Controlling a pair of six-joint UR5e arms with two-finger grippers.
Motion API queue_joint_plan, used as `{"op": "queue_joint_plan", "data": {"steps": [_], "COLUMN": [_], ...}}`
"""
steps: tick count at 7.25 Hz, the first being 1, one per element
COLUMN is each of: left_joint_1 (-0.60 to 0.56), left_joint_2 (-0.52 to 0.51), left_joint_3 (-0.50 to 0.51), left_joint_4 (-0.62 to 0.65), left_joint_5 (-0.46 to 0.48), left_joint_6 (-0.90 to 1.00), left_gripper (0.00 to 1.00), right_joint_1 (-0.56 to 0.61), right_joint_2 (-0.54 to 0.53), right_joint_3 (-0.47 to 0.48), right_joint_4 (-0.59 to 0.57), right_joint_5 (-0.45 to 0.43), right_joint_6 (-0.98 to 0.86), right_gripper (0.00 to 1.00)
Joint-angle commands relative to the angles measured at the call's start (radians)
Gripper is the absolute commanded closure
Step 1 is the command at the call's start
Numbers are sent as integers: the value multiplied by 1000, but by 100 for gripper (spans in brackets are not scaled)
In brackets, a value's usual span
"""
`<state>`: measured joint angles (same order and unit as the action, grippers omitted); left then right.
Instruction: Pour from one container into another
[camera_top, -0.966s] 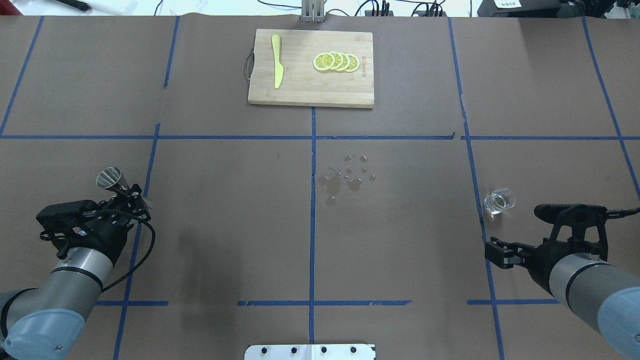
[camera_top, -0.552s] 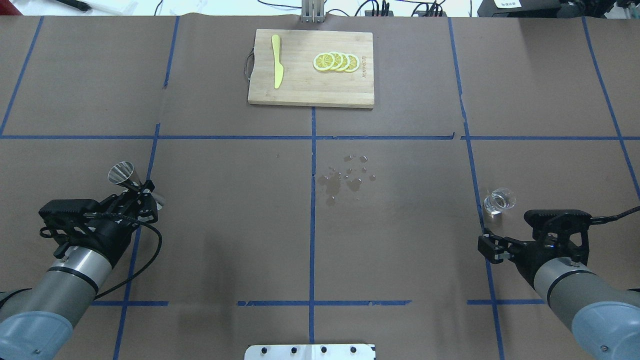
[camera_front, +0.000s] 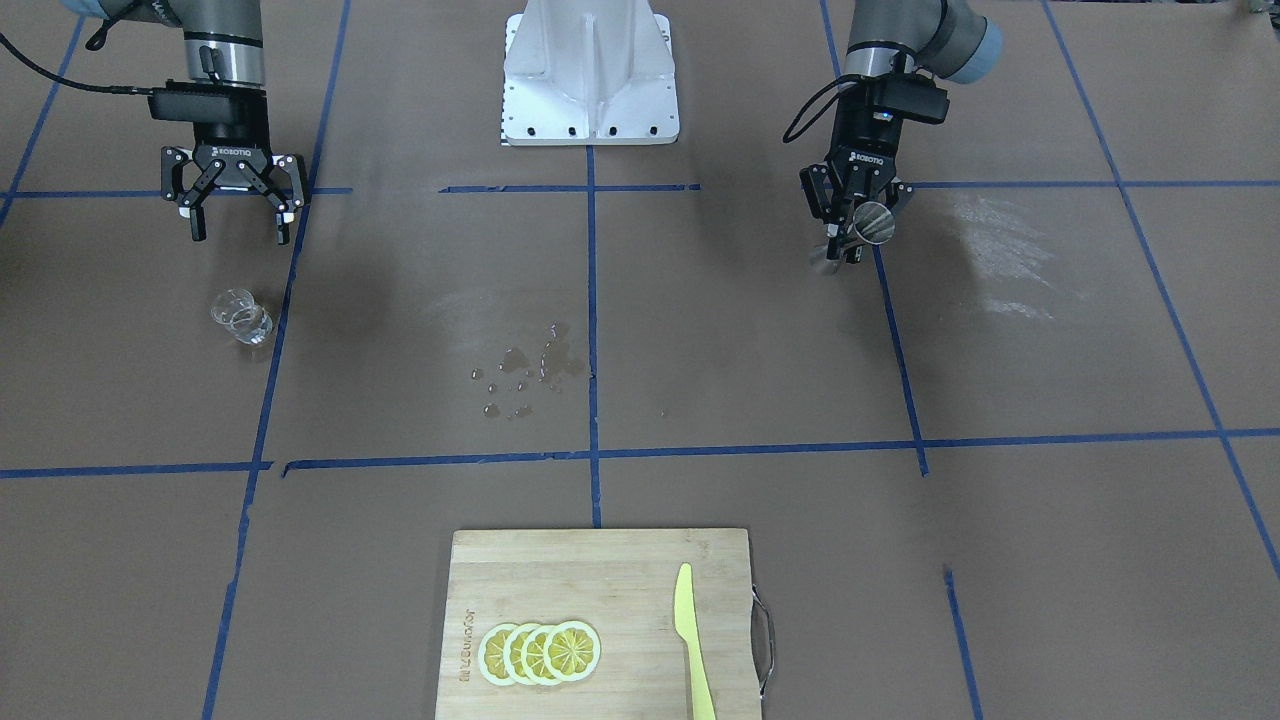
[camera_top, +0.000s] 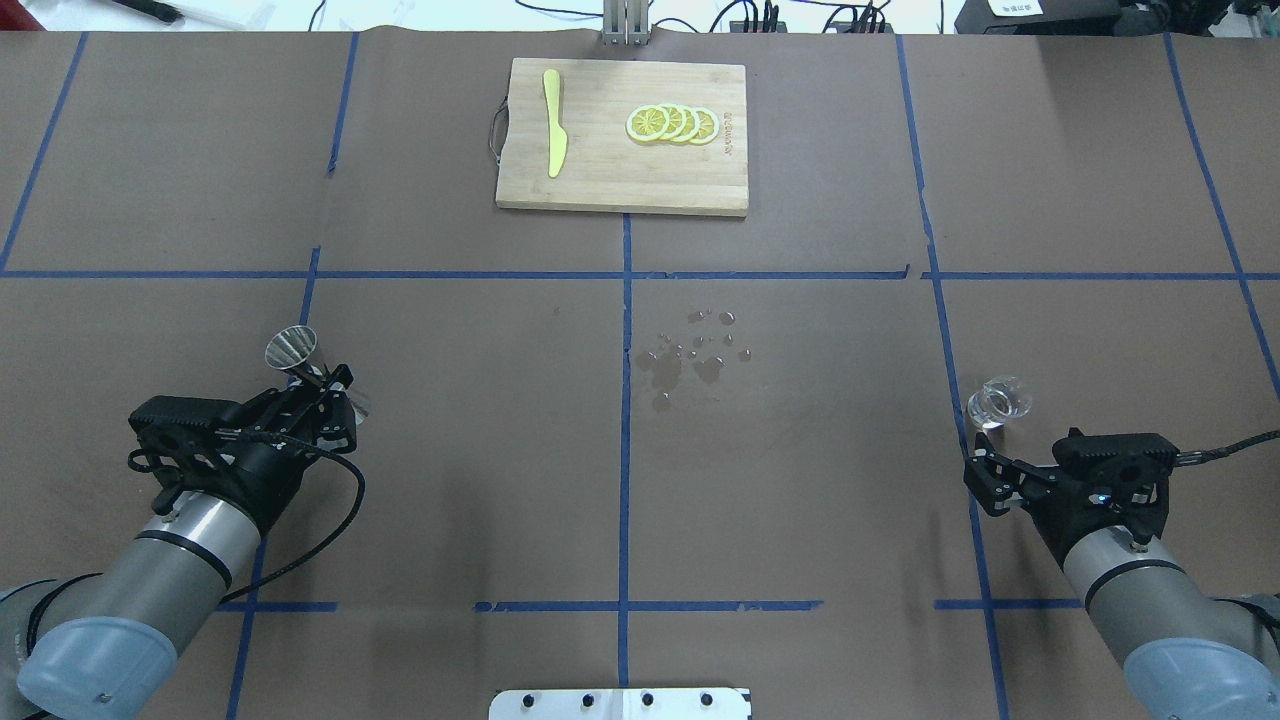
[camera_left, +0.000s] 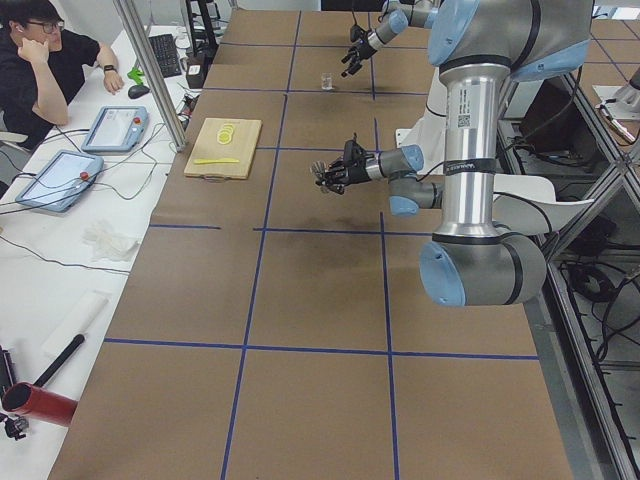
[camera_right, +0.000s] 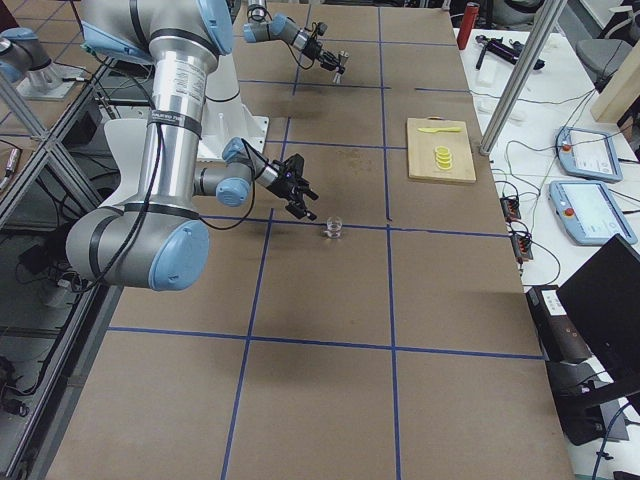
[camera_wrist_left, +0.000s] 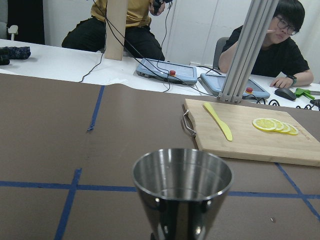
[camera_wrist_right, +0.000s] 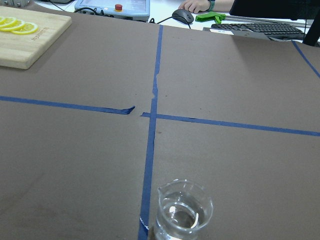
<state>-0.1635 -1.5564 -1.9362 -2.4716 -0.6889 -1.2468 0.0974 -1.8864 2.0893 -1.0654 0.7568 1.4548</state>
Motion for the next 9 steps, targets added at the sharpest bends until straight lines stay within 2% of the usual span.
{"op": "queue_joint_plan", "data": {"steps": [1, 3, 4, 5, 6, 9], "left_joint_1": [-1, -2, 1, 1, -4, -14], "left_joint_2": [-13, -10, -16, -33, -42, -41], "left_joint_3": [13, 19, 25, 67, 98, 100], "left_joint_4": [-3, -3, -51, -175, -232, -233], "left_joint_5": [-3, -23, -68, -80, -80, -78], "left_joint_6": [1, 26, 121, 198, 220, 222], "left_gripper": [100, 100, 100, 100, 100, 100], "right_joint_1": [-5, -7, -8, -8, -8, 2], "right_joint_2": [7, 41, 43, 44, 44, 102], "right_joint_3": [-99, -197, -246, -259, -264, -296], "right_joint_4": [93, 174, 238, 277, 278, 278], "right_joint_5": [-100, -103, -102, -105, -105, -123], "right_joint_6": [-17, -17, -24, -54, -60, -114], "right_gripper": [0, 0, 0, 0, 0, 0]}}
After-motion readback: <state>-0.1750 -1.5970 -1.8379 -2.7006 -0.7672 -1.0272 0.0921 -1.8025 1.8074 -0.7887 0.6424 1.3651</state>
